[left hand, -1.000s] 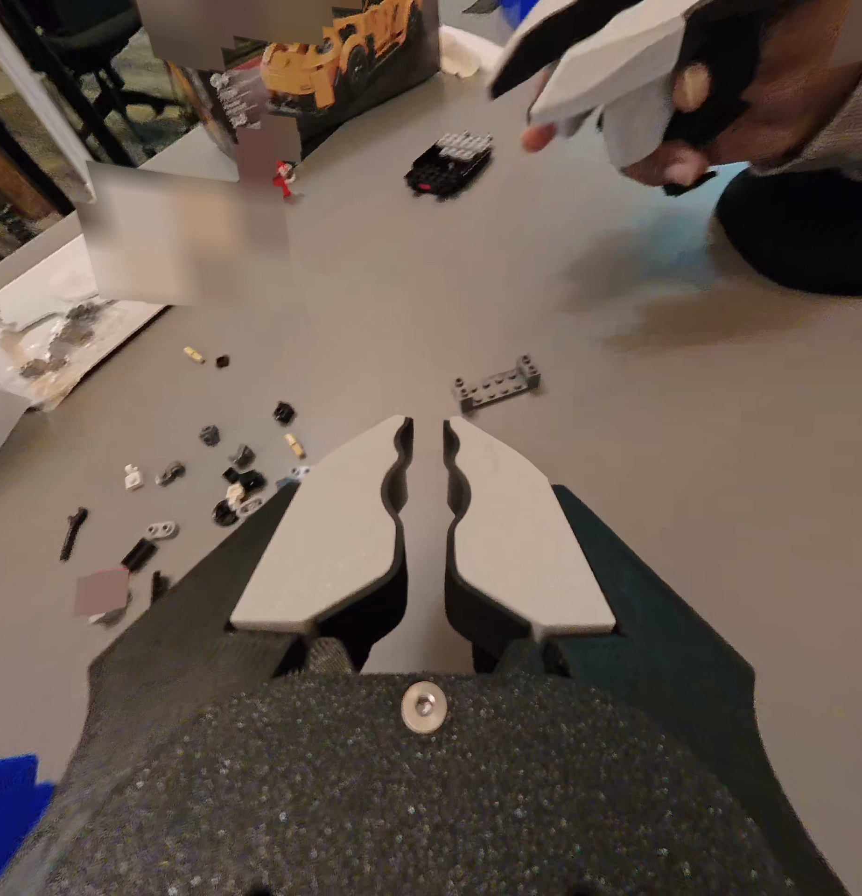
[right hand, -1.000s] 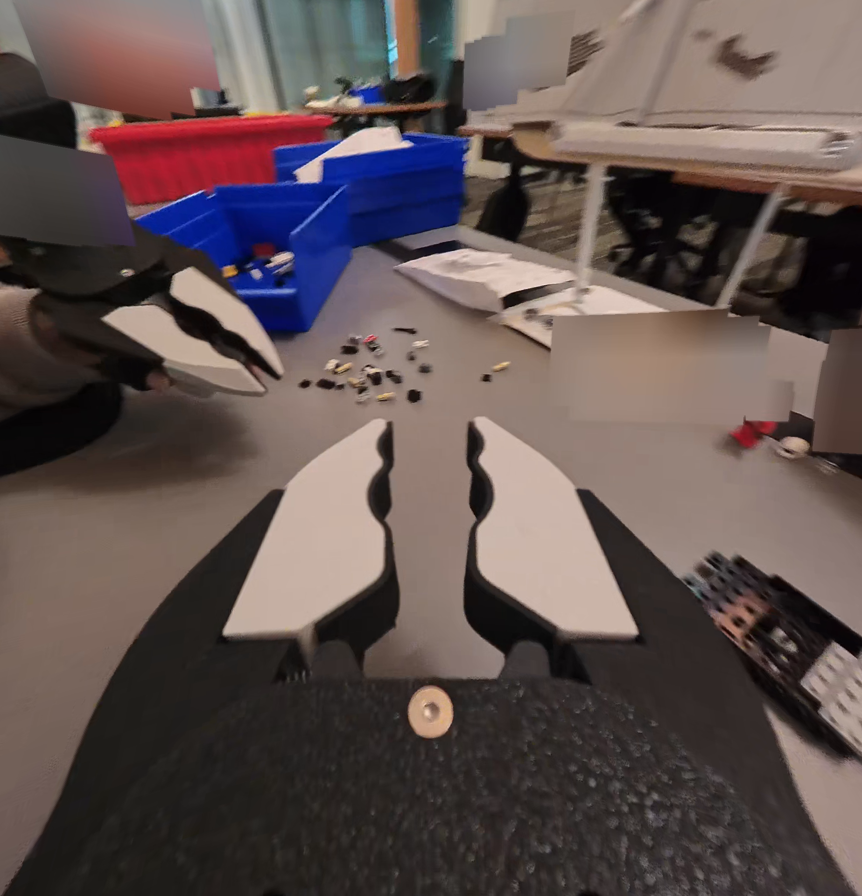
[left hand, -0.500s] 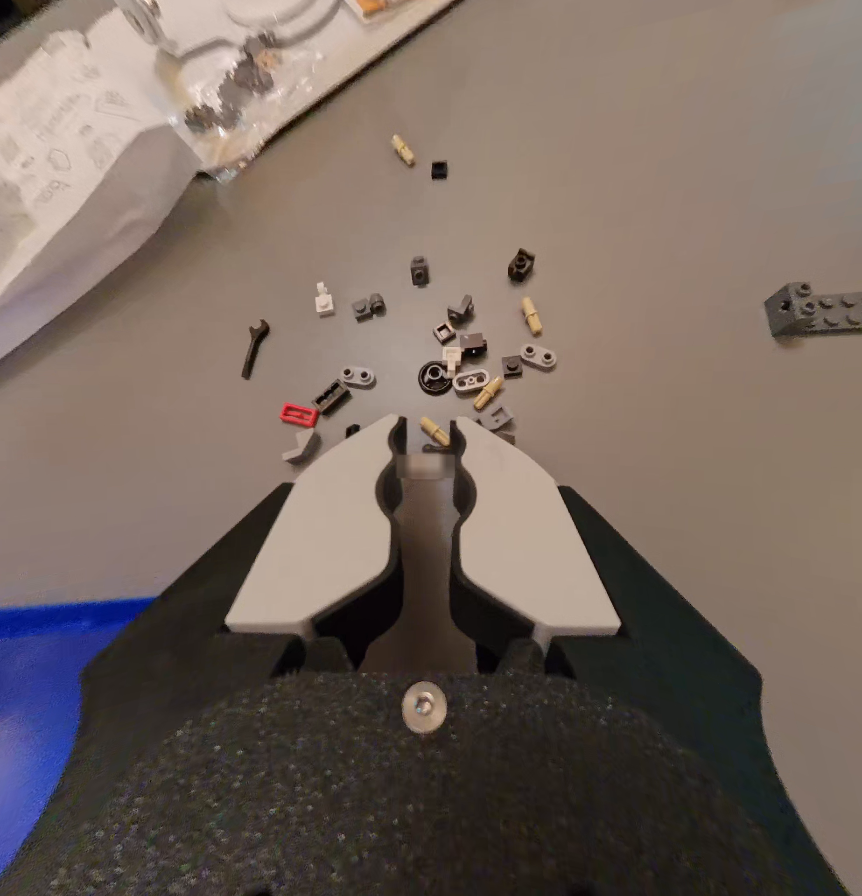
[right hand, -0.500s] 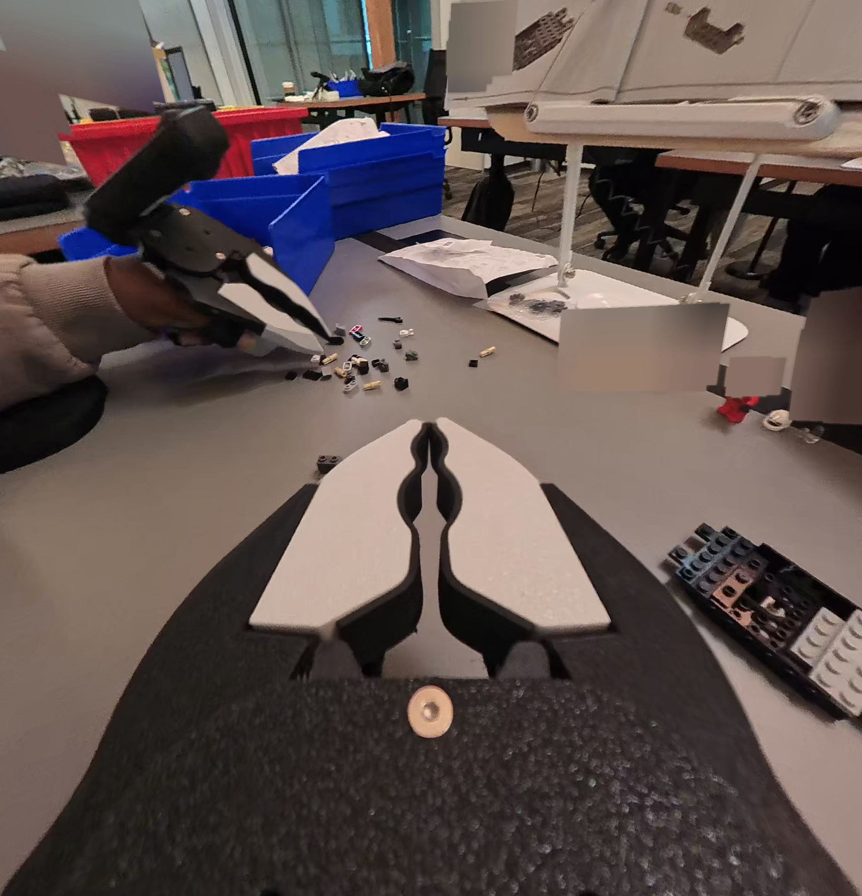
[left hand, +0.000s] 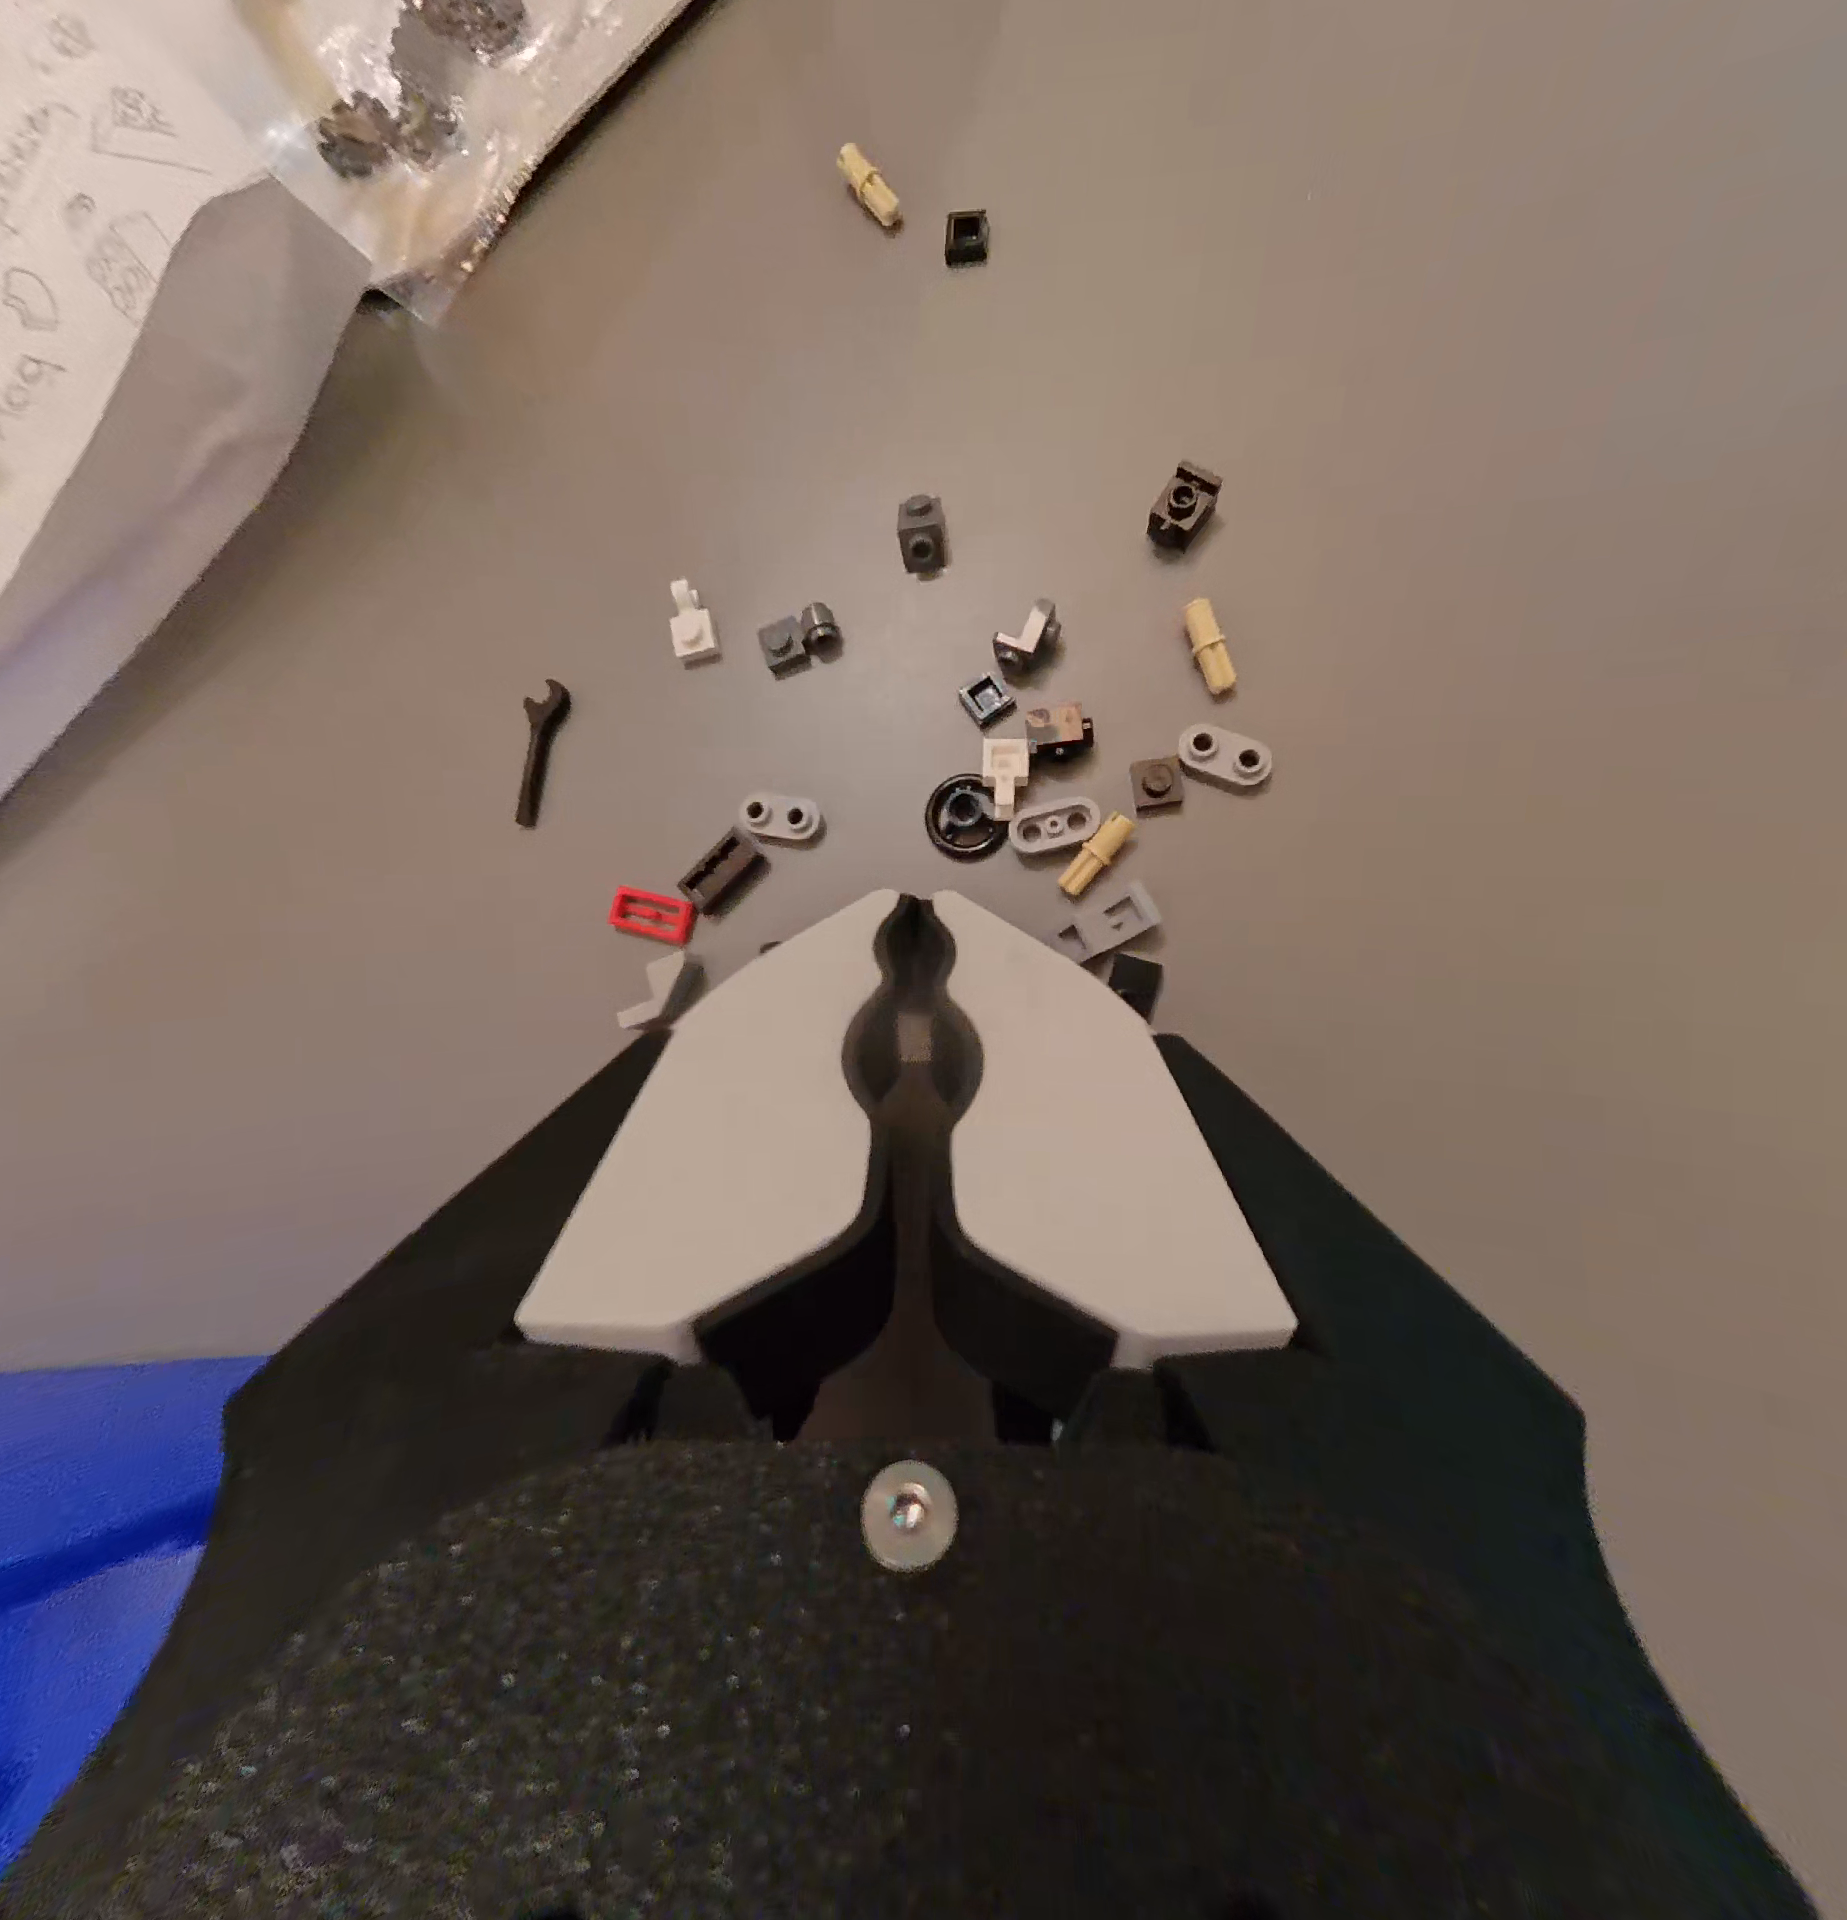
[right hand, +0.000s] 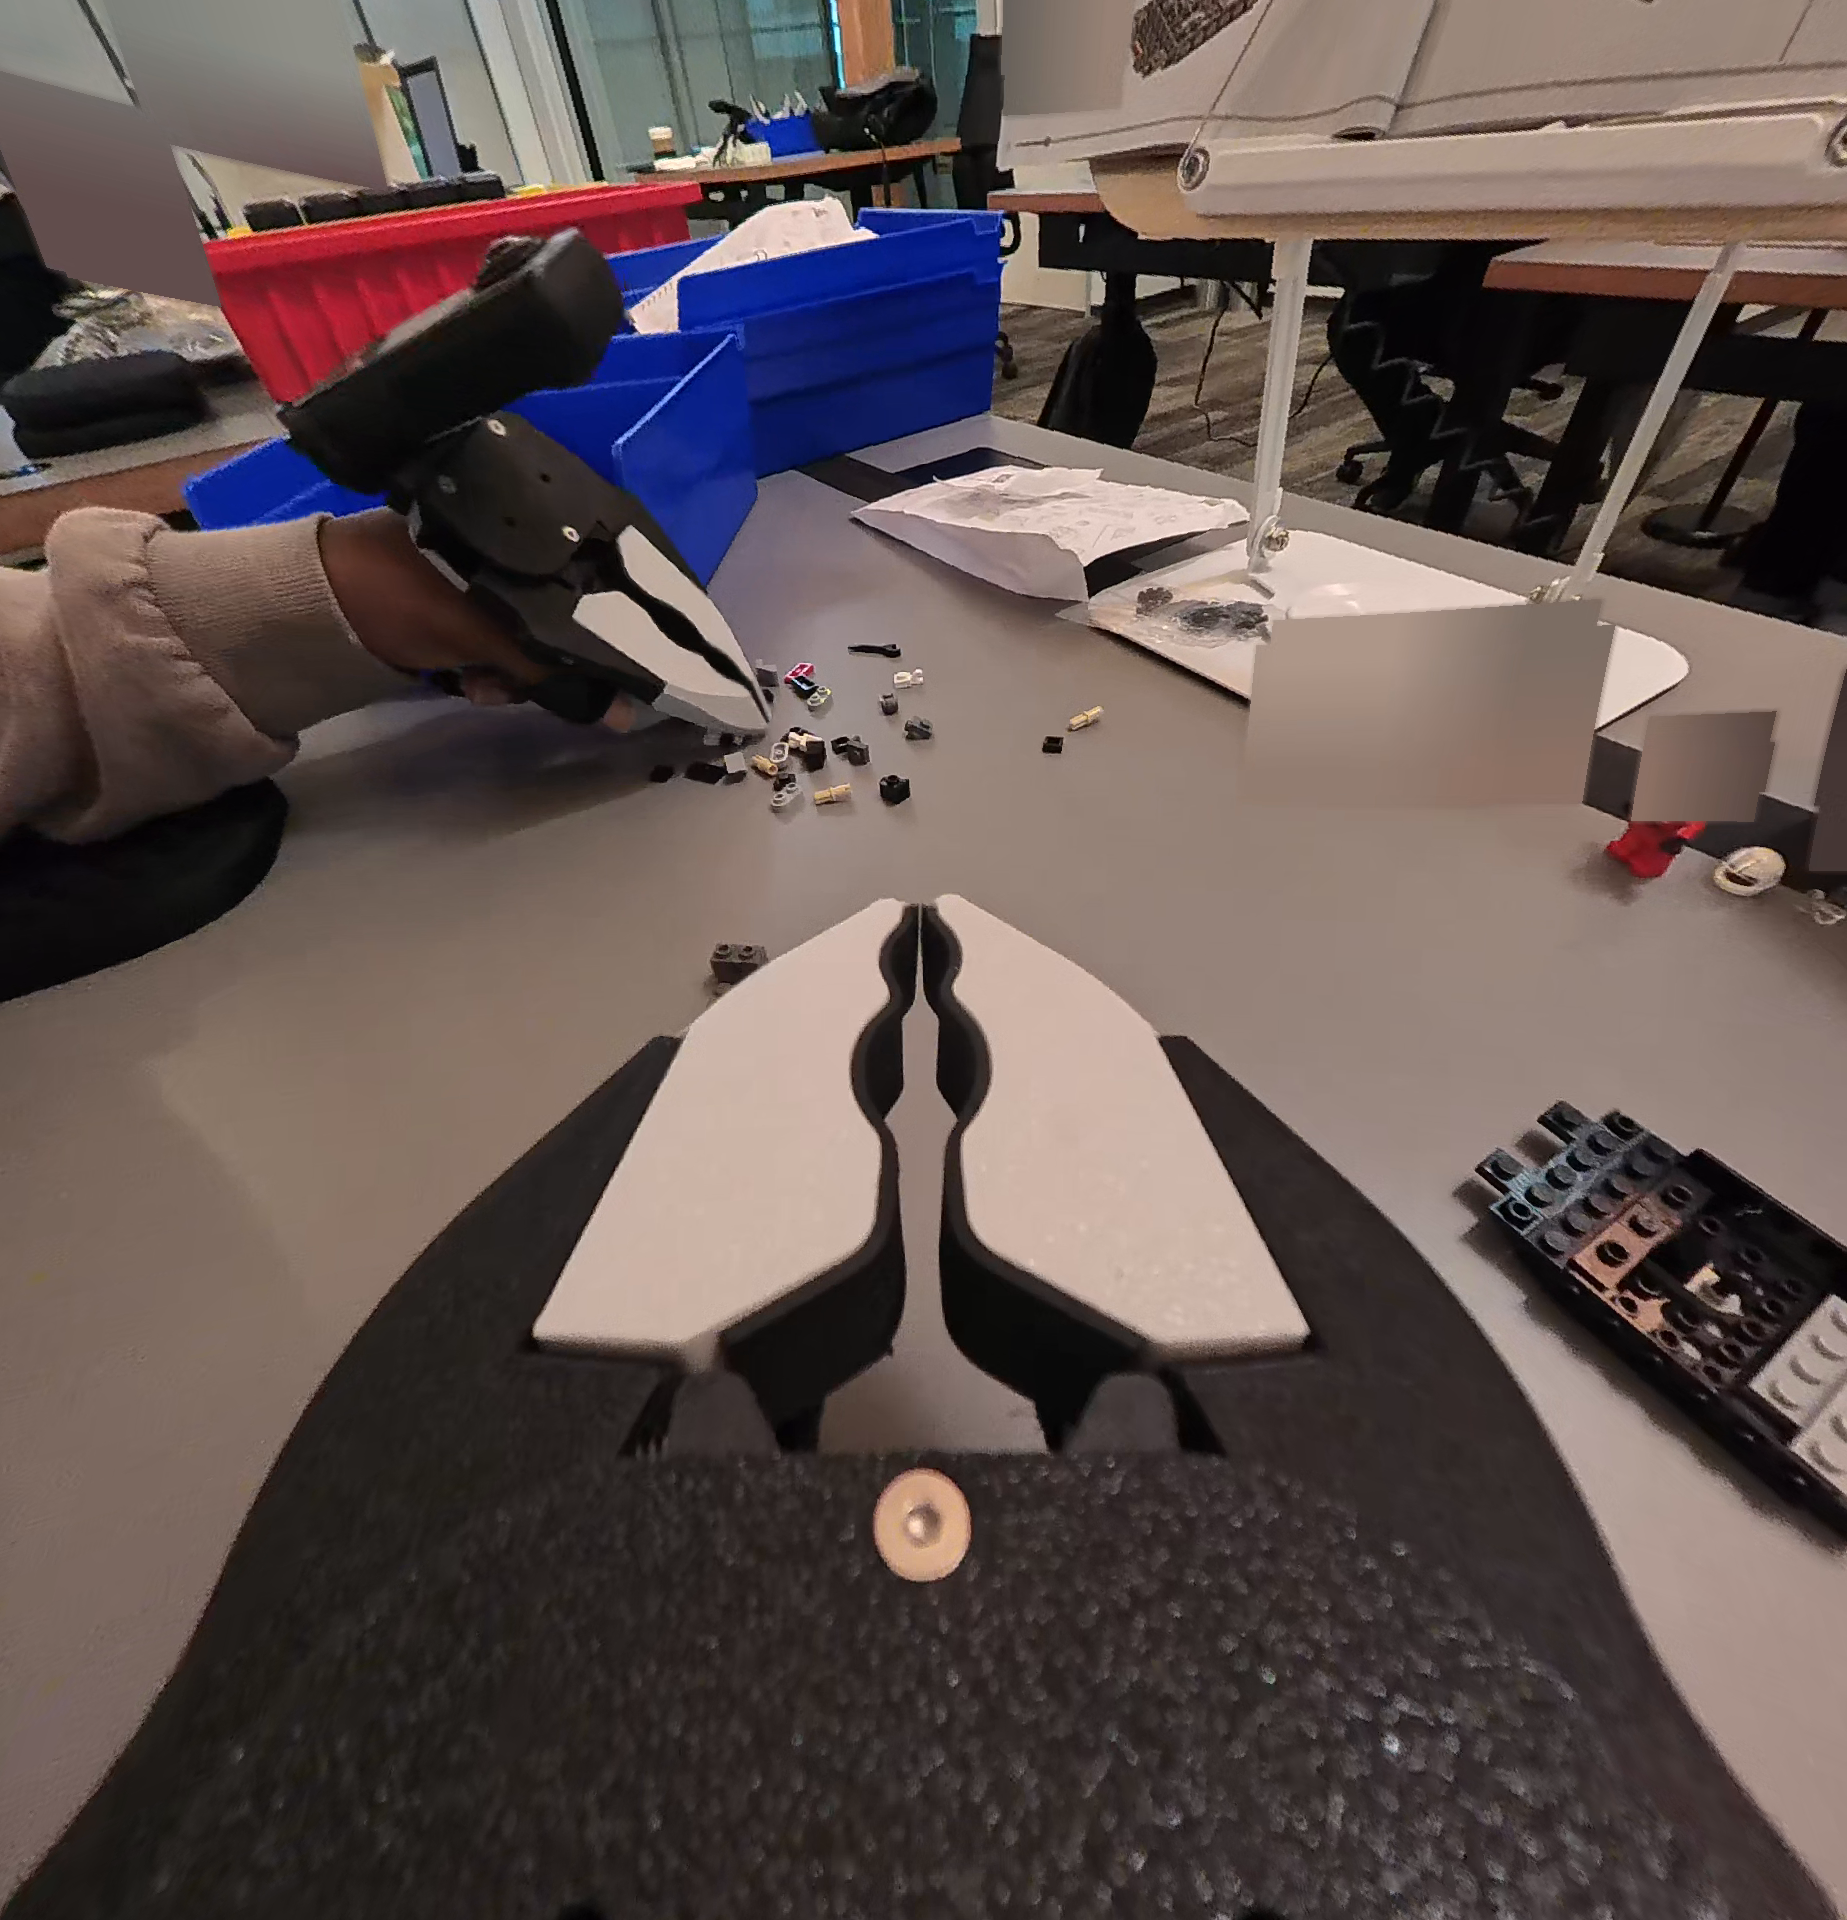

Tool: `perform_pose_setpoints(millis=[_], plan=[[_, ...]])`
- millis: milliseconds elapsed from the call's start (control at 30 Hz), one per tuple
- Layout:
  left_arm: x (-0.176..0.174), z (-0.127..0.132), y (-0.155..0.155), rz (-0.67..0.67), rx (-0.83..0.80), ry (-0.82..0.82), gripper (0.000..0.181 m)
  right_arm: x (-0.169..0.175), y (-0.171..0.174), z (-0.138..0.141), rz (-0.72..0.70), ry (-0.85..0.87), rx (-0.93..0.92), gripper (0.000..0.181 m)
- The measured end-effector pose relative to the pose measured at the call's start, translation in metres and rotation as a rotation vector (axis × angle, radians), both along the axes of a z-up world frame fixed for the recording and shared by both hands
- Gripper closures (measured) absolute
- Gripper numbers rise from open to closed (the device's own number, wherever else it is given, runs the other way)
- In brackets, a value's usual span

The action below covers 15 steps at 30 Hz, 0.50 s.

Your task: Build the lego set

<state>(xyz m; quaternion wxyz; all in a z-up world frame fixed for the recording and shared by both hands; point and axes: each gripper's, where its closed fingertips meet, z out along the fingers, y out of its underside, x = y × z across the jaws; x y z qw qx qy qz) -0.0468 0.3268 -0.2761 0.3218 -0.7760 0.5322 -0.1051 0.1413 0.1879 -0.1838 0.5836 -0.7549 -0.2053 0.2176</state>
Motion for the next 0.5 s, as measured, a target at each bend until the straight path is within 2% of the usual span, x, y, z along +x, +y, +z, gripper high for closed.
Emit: perform_pose_setpoints(millis=[100, 200, 267, 333, 433, 500], plan=[[0.005, 0.018, -0.007, -0.023, 0.012, -0.083, 0.181, 0.001, 0.000, -0.001, -0.005, -0.005, -0.001, 0.181], [0.016, 0.041, -0.038, -0.132, -0.045, -0.186, 0.181, -0.001, 0.001, -0.004, -0.003, -0.023, -0.003, 0.181], [0.017, 0.042, -0.055, -0.174, -0.053, -0.169, 0.181, -0.004, 0.002, -0.008, 0.001, -0.038, -0.013, 0.181], [0.009, 0.036, -0.053, -0.140, -0.014, -0.118, 0.181, -0.008, 0.002, -0.012, 0.008, -0.050, -0.024, 0.181], [-0.007, 0.024, -0.029, -0.048, 0.036, -0.027, 0.181, -0.015, 0.002, -0.016, 0.026, -0.066, -0.035, 0.181], [-0.009, 0.019, -0.019, -0.030, 0.014, -0.003, 0.172, -0.018, 0.002, -0.018, 0.037, -0.081, -0.038, 0.181]])
